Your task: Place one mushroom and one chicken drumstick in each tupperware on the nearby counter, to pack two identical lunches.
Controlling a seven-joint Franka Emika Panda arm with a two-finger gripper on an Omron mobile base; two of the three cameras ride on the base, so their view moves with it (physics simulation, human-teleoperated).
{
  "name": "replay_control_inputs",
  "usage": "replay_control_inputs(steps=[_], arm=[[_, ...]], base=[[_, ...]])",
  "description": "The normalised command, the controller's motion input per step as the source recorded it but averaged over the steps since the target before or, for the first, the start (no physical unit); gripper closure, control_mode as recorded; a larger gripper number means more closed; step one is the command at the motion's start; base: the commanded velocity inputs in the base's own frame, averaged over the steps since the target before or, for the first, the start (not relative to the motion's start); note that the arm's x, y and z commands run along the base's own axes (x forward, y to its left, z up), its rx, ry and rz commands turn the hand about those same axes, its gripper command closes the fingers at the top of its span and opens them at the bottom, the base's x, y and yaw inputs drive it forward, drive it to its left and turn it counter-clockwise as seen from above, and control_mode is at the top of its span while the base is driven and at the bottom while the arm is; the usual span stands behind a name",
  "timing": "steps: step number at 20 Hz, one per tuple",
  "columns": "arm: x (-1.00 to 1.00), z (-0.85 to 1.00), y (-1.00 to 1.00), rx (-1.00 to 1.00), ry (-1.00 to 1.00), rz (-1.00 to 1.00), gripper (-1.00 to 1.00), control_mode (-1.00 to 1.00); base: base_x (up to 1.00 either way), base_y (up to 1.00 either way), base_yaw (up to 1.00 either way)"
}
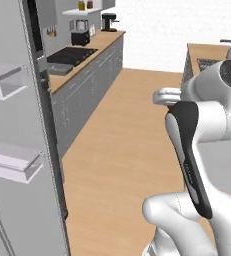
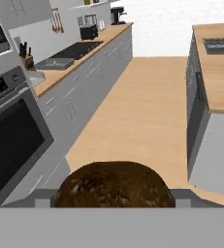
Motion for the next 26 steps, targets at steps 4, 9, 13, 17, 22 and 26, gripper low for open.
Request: replay_control_inputs(steps=[4,9,13,17,22,26], arm=[[0.0,0.0,0.0,0.0,0.0,0.0,1.0,1.0],[0.0,0.0,0.0,0.0,0.0,0.0,1.0,1.0],[0.0,0.0,0.0,0.0,0.0,0.0,1.0,1.0],[0.0,0.0,0.0,0.0,0.0,0.0,1.0,1.0],[0.0,0.0,0.0,0.0,0.0,0.0,1.0,1.0],[0.0,0.0,0.0,0.0,0.0,0.0,1.0,1.0]], base=[[1.0,-0.54,0.0],[1.0,-0.26,0.17],[1.0,-0.15,0.33],[1.0,-0.05,0.4],[1.0,0.0,0.48],[1.0,-0.01,0.54]])
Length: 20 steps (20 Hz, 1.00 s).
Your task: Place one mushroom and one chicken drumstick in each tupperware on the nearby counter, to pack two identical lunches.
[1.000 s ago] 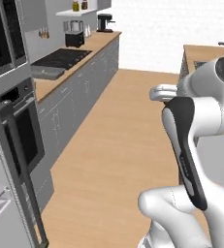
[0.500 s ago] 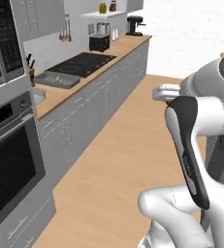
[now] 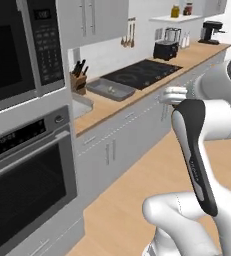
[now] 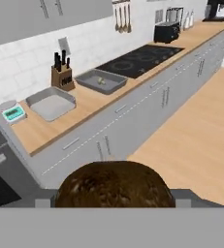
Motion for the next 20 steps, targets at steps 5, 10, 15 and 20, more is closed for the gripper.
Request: replay_control_inputs(steps=[5,10,15,20], arm=[[0.0,0.0,0.0,0.0,0.0,0.0,1.0,1.0],[0.0,0.0,0.0,0.0,0.0,0.0,1.0,1.0],[0.0,0.0,0.0,0.0,0.0,0.0,1.0,1.0],[0.0,0.0,0.0,0.0,0.0,0.0,1.0,1.0]], base=[[1.0,-0.38,0.57],[0.93,-0.62,0.56],[0.96,-0.58,0.56],[0.76,-0.49,0.56]])
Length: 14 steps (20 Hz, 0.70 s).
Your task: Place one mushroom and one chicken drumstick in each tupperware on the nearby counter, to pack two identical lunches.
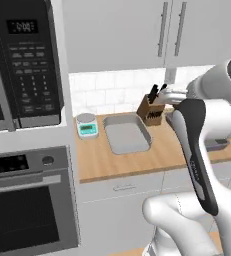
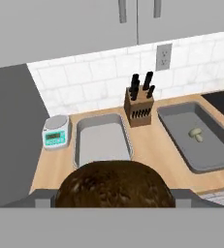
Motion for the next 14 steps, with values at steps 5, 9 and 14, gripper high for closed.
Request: replay_control_inputs(steps=[5,9,14], arm=[[0.0,0.0,0.0,0.0,0.0,0.0,1.0,1.0],[0.0,0.0,0.0,0.0,0.0,0.0,1.0,1.0],[0.0,0.0,0.0,0.0,0.0,0.0,1.0,1.0]], base=[[0.24,-0.25,0.46],[0.4,-0.39,0.39],[0.36,-0.52,0.23]])
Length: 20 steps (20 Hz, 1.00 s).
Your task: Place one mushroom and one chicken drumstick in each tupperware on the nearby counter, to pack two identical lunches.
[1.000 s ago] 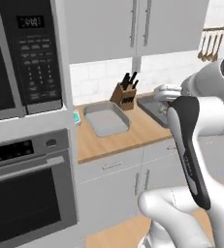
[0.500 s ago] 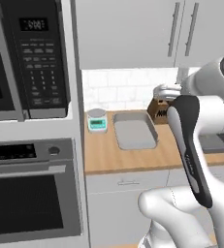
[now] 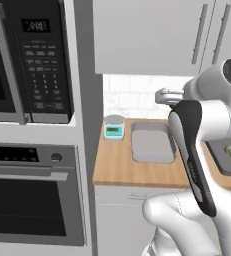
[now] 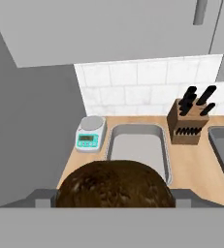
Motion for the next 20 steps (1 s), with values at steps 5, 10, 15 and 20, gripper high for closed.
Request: replay_control_inputs(steps=[5,10,15,20], arm=[[0.02,-0.57,-0.14,0.12,0.1,0.0,1.0,-1.0],[0.05,-0.91,-0.22,0.18,0.21,0.0,1.0,-1.0],[0.46,-0.69,-0.36,0.21,0.36,0.0,1.0,-1.0],[0.59,-0.48,-0.15,0.04,0.29,0.0,1.0,-1.0]], base=[[0.08,-0.09,0.01],[0.0,0.0,0.0],[0.0,0.0,0.0],[0.0,0.0,0.0]])
